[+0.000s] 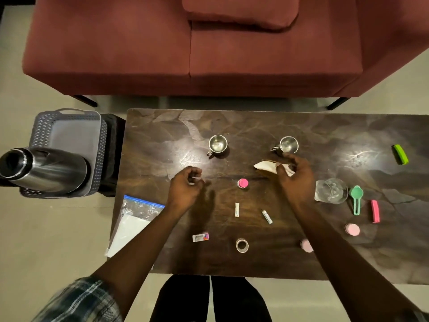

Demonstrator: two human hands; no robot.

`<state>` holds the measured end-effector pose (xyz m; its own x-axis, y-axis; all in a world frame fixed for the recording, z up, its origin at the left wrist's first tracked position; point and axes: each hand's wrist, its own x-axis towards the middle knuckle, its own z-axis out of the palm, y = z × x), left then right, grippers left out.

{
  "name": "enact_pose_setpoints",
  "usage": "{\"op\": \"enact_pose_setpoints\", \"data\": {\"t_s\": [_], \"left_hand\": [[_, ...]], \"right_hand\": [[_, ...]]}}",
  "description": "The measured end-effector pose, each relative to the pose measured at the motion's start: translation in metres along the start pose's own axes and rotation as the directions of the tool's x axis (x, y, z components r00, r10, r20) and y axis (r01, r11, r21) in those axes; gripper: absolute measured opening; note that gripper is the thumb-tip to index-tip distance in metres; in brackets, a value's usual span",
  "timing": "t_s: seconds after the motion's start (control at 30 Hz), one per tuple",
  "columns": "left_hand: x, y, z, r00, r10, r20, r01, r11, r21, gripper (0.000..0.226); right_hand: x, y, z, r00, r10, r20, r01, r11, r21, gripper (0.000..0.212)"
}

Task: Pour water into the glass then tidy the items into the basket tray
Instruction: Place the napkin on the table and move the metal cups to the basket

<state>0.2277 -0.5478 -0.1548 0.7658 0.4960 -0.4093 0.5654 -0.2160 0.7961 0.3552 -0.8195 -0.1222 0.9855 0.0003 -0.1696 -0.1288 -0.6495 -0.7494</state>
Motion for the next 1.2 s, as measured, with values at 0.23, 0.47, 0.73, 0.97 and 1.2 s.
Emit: {"op": "enact_pose_setpoints", "data": {"t_s": [0.23, 0.47, 0.73, 0.97, 1.2], "left_hand": [[0.065, 0.01, 0.035, 0.999, 0.039, -0.031, -0.036, 0.996, 0.083, 0.076], [0.105, 0.023, 0.06, 0.997, 0.048, 0.052, -0.058, 0.974, 0.217, 0.096], [0.12, 0.022, 0.074, 0.996, 0.085, 0.015, -0.086, 0.97, 0.226, 0.086], [0.109, 0.017, 0.067, 0.994, 0.103, -0.035, -0.094, 0.976, 0.197, 0.081], [0.067, 0.035, 0.039, 0.99, 0.088, -0.112, -0.077, 0.992, 0.098, 0.081]], "right_hand": [[0.066, 0.016, 0.009, 0.993, 0.115, -0.008, -0.115, 0.987, -0.113, 0.059], [0.103, 0.032, 0.022, 0.974, 0.216, 0.066, -0.196, 0.953, -0.233, 0.083], [0.124, 0.041, 0.029, 0.964, 0.24, 0.115, -0.198, 0.935, -0.294, 0.075], [0.118, 0.032, 0.022, 0.978, 0.168, 0.12, -0.13, 0.952, -0.279, 0.067], [0.09, -0.017, 0.009, 0.989, -0.029, 0.144, 0.058, 0.978, -0.199, 0.069]]}}
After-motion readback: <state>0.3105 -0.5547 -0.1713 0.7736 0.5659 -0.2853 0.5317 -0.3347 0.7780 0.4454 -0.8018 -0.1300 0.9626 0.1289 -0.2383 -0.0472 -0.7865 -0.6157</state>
